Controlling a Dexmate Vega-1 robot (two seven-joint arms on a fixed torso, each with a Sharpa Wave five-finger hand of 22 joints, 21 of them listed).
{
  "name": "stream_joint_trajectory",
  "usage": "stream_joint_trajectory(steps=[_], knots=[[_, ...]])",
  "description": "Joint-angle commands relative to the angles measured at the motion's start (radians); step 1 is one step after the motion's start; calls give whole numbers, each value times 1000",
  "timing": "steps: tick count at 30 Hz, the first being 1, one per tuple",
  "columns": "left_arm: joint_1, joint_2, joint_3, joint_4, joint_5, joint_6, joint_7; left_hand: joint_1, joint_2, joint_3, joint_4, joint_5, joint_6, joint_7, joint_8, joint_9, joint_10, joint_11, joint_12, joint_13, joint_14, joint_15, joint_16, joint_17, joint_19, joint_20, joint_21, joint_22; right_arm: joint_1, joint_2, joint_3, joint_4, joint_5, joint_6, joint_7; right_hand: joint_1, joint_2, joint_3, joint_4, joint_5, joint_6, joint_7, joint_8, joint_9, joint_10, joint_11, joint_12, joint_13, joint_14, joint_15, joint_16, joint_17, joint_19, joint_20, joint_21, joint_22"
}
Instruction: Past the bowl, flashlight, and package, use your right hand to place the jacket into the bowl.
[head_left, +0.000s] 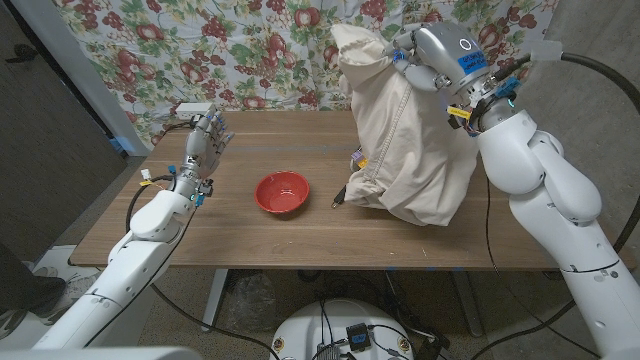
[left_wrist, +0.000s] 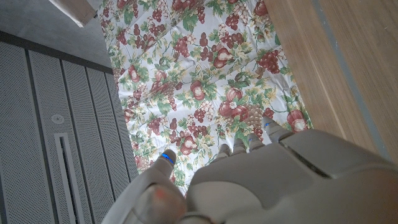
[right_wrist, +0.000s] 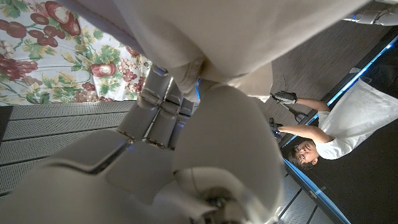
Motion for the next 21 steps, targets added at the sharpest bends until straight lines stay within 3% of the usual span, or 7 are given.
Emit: stream_joint_trajectory(steps=[1, 21], knots=[[3, -2, -4, 0, -3, 2, -2, 0, 109, -3, 1, 9, -45, -4, 1, 4, -77, 0, 1, 4, -73, 3, 0, 0, 2, 4, 0, 2, 50, -8, -51, -1, -6, -2, 8, 14, 6, -2, 1, 6, 6, 0, -3, 5, 14, -4, 2, 25, 64, -108, -7, 6, -38, -85, 8, 1], [19, -3, -17, -2, -7, -4, -4, 0, 109, -3, 1, 10, -45, -4, 1, 3, -76, -1, 2, 3, -72, 4, 1, 0, 2, 4, 0, 2, 152, -17, -149, 9, -5, 8, 42, 17, 6, -5, 1, 7, 9, -2, -5, 9, 15, -5, -2, 27, 66, -108, -12, 14, -45, -85, 23, -7]])
